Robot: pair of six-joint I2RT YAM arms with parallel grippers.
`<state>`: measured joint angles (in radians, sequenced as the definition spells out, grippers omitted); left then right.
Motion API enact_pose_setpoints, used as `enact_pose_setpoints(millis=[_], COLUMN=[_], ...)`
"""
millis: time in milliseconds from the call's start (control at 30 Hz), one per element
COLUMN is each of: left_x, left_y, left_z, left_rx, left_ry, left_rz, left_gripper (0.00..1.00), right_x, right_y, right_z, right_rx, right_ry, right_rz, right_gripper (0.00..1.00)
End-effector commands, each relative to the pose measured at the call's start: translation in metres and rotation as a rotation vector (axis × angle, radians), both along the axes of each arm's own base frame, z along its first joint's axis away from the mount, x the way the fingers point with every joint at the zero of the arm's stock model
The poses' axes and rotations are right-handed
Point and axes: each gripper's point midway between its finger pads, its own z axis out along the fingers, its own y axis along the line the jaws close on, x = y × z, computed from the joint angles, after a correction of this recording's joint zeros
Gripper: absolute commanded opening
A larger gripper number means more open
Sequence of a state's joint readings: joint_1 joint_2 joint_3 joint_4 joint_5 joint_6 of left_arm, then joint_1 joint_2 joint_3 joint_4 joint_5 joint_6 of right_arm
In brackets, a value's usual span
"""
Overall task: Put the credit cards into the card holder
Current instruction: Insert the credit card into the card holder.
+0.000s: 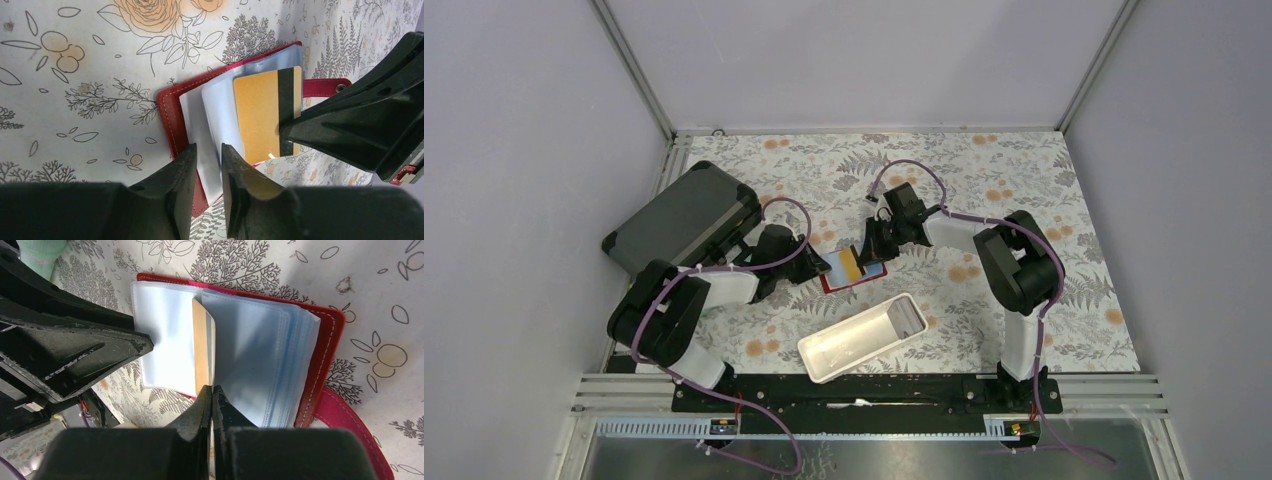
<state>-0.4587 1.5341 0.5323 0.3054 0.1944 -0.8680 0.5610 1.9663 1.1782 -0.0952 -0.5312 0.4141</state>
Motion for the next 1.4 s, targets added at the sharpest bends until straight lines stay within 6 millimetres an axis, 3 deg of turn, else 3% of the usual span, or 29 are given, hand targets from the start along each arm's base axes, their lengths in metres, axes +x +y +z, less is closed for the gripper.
enact_pose_setpoints(millis=[0, 333, 633, 1367], left_x=[0.002, -0.004, -0.007, -0.007], left_y=[-0.006, -0.001, 0.005, 0.003], left_z=[0.000, -0.011, -0.018, -0.020], left_rx=[-0.023, -0.008, 0.013, 0.005], left_ry=[-0.010, 0.015, 0.019, 0.022], left_rz=[-0.015, -0.003, 0.018, 0.007], left_gripper=[0.23, 0.00, 0.00, 0.00], right_x=[-0.010, -0.015, -0.017, -0.028], right_y=[-0.020, -0.025, -0.028, -0.011], right_z=[-0.025, -0.032, -0.032, -0.047], right_rx=[-0.116, -0.146, -0.156, -0.191], right_ry=[0.041, 0.069, 0.068, 0.102], right_rz=[-0.045, -0.105, -0.141, -0.077], right_gripper=[0.00, 0.00, 0.00, 0.00])
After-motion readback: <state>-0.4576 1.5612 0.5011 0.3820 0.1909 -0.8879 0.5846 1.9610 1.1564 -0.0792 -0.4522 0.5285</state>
